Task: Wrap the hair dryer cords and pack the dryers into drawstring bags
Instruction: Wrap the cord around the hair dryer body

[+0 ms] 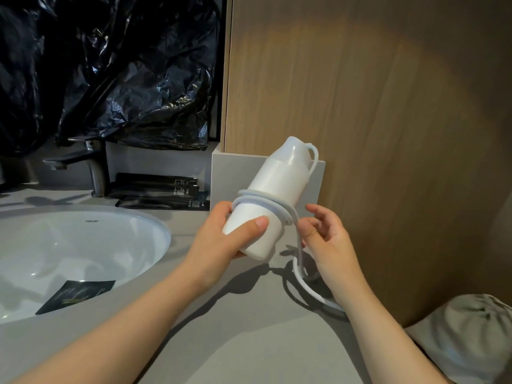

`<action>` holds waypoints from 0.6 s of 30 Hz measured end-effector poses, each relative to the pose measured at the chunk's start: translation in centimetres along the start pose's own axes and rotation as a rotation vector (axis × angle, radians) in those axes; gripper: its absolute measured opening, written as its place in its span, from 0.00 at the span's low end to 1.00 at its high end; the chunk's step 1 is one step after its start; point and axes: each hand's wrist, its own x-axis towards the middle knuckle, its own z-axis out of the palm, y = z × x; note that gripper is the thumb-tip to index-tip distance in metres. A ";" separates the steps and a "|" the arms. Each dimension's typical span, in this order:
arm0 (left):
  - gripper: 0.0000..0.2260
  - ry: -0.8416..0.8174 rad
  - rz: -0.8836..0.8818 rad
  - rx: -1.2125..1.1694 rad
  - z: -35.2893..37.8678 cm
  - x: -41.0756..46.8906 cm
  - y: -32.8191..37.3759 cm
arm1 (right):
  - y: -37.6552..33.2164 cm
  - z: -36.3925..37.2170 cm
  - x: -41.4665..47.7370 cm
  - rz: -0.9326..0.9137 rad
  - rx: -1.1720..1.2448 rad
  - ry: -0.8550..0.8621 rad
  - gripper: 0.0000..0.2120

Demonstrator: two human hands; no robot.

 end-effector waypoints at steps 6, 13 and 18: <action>0.33 -0.044 -0.017 -0.086 -0.1 0.2 0.0 | -0.1 0.0 -0.2 -0.004 -0.072 -0.063 0.29; 0.32 -0.063 -0.062 -0.140 -0.1 0.2 -0.2 | 0.3 0.3 -0.3 0.027 -0.121 -0.127 0.32; 0.29 -0.119 -0.103 -0.182 -0.3 0.4 -0.5 | -0.2 -0.2 -0.2 0.041 -0.035 -0.156 0.29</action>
